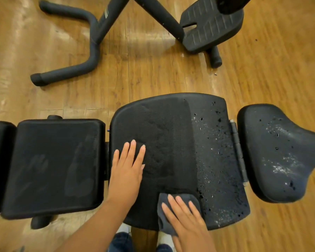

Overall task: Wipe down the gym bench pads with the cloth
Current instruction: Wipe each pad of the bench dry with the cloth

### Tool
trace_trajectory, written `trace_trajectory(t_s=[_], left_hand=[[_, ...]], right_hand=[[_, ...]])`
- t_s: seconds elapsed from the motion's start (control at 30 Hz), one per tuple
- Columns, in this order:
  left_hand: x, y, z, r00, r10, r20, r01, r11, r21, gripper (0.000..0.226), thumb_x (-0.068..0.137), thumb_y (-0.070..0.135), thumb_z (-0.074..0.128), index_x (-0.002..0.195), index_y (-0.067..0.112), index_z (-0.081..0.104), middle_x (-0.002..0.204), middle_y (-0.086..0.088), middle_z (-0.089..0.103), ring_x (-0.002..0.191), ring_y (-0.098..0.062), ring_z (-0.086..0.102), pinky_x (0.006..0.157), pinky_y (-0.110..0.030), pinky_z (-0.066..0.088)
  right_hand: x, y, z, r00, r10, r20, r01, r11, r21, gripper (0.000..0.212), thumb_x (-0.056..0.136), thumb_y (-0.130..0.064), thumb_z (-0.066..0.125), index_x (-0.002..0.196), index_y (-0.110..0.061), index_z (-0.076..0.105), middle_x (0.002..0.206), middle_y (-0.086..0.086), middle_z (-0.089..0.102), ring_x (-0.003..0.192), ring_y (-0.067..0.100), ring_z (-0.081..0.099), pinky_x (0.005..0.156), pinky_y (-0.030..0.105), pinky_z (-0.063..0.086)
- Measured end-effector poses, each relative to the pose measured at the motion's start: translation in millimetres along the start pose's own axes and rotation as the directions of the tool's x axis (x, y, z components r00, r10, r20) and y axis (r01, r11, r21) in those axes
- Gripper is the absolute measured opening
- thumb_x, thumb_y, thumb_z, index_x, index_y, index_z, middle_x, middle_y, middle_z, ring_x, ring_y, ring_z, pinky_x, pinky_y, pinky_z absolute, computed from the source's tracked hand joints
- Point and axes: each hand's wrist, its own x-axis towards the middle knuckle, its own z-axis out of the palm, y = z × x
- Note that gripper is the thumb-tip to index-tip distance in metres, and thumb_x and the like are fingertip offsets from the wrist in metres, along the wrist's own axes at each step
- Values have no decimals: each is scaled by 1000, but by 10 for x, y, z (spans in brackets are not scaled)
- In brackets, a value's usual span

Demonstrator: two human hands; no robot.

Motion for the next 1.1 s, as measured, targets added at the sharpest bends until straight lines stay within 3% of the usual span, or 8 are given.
trace_trajectory(t_s=[0.17,0.37,0.5,0.67,0.8,0.93,1.1], left_hand=[[-11,-13,28,1000,-3,4,3,1000,-23,50,92,26,31,140,12,39,145,-19,39,135,-33,30,108,-49,22],[-22,-11,26,999,-20,32,21,999,-25,52,92,28,27,142,13,36,146,-17,37,137,-31,27,109,-49,21],[-27,-11,5,999,-25,32,26,999,-34,52,91,27,28,141,14,32,145,-17,40,136,-31,28,110,-48,19],[-8,-12,17,999,-13,39,15,999,-35,50,93,27,28,141,15,35,145,-16,40,136,-30,29,109,-48,20],[1,-17,23,999,-20,47,22,999,-41,49,101,29,11,142,15,33,146,-16,39,136,-30,28,109,-49,21],[-7,-14,16,998,-19,54,21,999,-29,50,94,27,26,142,15,33,146,-16,38,137,-31,27,109,-50,22],[-1,-5,5,998,-14,59,15,1000,-16,51,93,27,28,142,14,32,146,-17,38,136,-32,27,109,-50,21]], right_hand=[[408,147,-233,998,12,-56,-12,1000,8,64,77,-28,44,140,-25,37,151,-5,31,141,9,17,111,35,18],[1259,395,-579,990,56,-133,-57,998,-6,54,91,-26,31,145,-24,29,153,-5,22,140,4,6,115,33,4],[1867,590,-793,979,59,-195,-64,998,-21,51,97,-22,34,146,-25,24,155,-6,15,141,5,2,115,30,-4],[2372,700,-1000,963,80,-259,-83,997,-2,51,98,-16,38,147,-23,24,156,-3,14,144,14,5,114,31,-4],[2711,740,-1206,966,125,-227,-126,992,10,47,100,-18,33,146,-18,26,155,2,21,144,17,8,115,35,-1],[2566,699,-1203,975,91,-200,-94,996,-5,48,100,-19,33,147,-18,22,156,2,14,144,17,3,115,35,-3],[1541,503,-783,988,53,-146,-59,997,-42,53,94,-22,28,147,-20,22,156,-1,13,143,12,4,116,34,-2]])
